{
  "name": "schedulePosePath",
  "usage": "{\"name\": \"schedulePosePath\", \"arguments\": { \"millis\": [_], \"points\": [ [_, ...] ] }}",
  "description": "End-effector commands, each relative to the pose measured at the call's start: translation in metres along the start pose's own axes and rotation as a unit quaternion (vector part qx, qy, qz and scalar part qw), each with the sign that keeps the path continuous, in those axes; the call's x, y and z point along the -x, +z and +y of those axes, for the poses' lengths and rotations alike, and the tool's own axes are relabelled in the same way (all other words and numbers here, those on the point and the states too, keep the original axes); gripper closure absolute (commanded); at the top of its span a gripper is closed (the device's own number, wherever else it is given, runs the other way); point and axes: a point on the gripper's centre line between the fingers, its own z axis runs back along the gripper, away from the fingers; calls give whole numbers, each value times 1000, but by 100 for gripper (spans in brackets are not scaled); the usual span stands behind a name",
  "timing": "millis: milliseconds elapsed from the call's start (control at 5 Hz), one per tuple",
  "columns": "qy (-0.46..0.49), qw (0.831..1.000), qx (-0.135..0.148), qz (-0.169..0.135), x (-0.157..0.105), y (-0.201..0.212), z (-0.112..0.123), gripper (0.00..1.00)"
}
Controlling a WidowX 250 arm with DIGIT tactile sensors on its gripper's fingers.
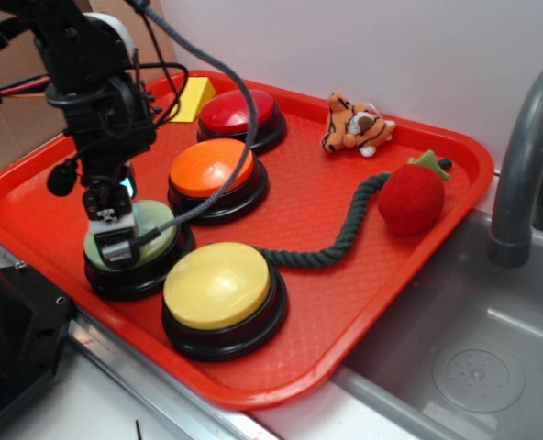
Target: Push the green button.
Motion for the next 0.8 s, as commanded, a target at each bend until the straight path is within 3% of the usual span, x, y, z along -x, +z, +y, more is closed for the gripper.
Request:
{"name": "schedulePosePath", "arguments": {
  "millis": [0, 600],
  "points": [
    [-2, 1000, -9, -12, -7, 11, -3, 0],
    [21, 999, -24, -11, 2, 35, 0, 0]
  ]
}}
